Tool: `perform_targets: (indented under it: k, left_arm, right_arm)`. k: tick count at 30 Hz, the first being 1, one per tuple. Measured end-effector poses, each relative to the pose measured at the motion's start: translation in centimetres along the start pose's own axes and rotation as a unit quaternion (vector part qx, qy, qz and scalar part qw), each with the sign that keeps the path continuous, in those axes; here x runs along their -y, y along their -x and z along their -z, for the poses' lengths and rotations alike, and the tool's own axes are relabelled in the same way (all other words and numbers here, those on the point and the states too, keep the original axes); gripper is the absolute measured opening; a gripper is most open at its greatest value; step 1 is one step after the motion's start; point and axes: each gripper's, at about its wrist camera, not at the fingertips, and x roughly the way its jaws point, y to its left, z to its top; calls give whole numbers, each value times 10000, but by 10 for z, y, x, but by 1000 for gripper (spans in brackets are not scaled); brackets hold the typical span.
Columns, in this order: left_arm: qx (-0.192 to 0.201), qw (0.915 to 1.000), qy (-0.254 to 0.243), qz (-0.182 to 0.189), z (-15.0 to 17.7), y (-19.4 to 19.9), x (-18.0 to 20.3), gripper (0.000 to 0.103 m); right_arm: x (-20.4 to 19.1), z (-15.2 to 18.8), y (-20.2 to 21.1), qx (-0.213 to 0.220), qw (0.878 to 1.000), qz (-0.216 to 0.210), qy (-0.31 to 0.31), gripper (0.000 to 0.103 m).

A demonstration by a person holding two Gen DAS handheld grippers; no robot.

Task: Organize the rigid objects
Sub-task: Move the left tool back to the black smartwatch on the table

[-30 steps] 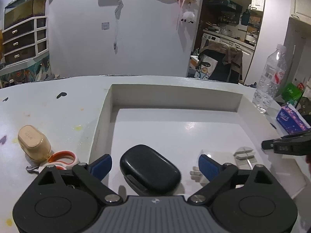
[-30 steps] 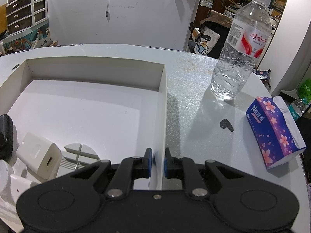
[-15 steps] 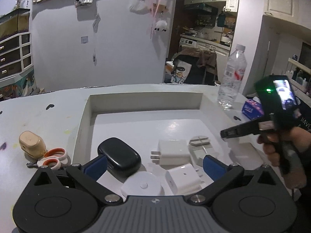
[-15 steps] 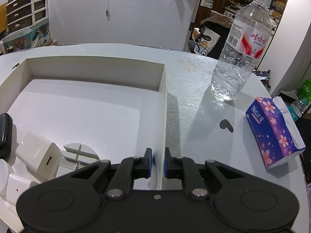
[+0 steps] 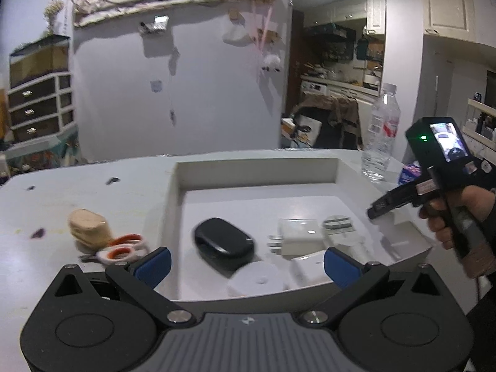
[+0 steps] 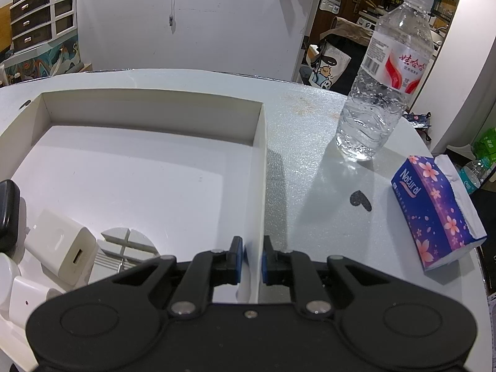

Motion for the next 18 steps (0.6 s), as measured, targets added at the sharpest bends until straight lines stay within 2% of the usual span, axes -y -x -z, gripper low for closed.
perform_targets:
  k: [10,12,18]
  left_arm:
    - [168,9947,800,-631,19,12,-70,101]
    - [145,9932,829,-802,22,10,-81,91]
    - [-68,9920,800,-975,29,-7,-104,61]
  right_arm:
    - [0,0,0,1,10000,5,2,13]
    - [0,0,0,1,10000,8,5,13]
    - [0,-1,0,2,10000,7,6,13]
